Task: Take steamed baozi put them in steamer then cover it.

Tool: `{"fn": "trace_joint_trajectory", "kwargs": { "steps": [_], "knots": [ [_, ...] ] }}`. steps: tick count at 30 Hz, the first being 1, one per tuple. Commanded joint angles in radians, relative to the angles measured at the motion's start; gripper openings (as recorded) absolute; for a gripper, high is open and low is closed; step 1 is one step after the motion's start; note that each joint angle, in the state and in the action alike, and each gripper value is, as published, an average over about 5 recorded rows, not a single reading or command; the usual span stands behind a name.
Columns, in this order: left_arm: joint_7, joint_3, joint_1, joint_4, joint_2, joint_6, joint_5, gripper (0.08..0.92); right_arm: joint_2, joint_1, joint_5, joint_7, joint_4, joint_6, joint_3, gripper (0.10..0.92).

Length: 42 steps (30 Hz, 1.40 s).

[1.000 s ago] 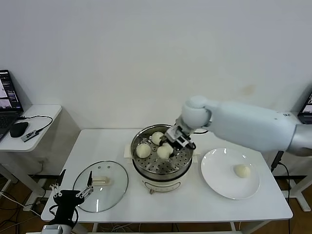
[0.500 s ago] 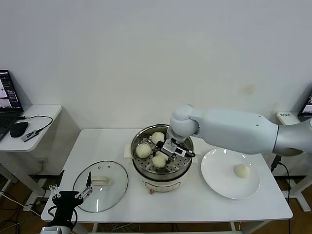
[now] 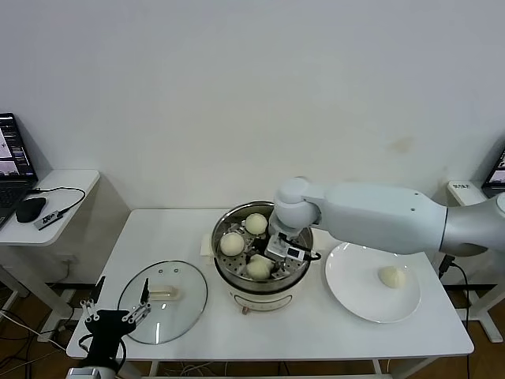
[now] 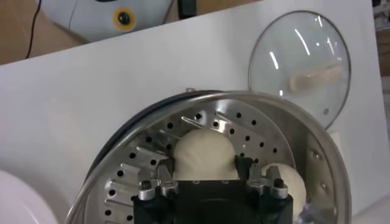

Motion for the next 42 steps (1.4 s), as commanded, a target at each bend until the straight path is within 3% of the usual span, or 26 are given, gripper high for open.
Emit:
{"fn": "trace_joint_trajectory", "kwargs": {
  "steps": [1, 9, 15, 22, 27, 33, 42],
  "knots": [
    [0.005, 0.001, -0.001, -0.001, 0.001, 0.000, 0.000, 0.823, -0.013, 0.014, 0.001, 0.020, 0.005, 0.030, 0.013, 0.793],
    [0.005, 0.010, -0.004, -0.006, 0.012, 0.001, 0.002, 0.823, -0.133, 0.049, 0.051, 0.014, 0.013, -0.035, 0.117, 0.823],
    [0.006, 0.022, -0.015, -0.004, 0.033, 0.002, 0.001, 0.823, -0.295, 0.071, 0.134, -0.057, 0.005, -0.259, 0.189, 0.823],
    [0.009, 0.048, -0.035, -0.003, 0.054, 0.006, 0.000, 0.823, -0.553, 0.007, 0.128, -0.064, 0.055, -0.479, 0.220, 0.823],
    [0.011, 0.067, -0.049, 0.001, 0.067, 0.009, 0.000, 0.823, -0.690, -0.155, 0.063, -0.058, 0.082, -0.505, 0.313, 0.823],
    [0.011, 0.086, -0.056, 0.010, 0.075, 0.010, 0.005, 0.823, -0.790, -0.580, -0.010, -0.057, 0.070, -0.489, 0.655, 0.823],
    [0.012, 0.087, -0.040, 0.003, 0.077, 0.009, 0.014, 0.823, -0.751, -0.890, -0.116, -0.055, -0.067, -0.457, 0.919, 0.823]
  ]
}}
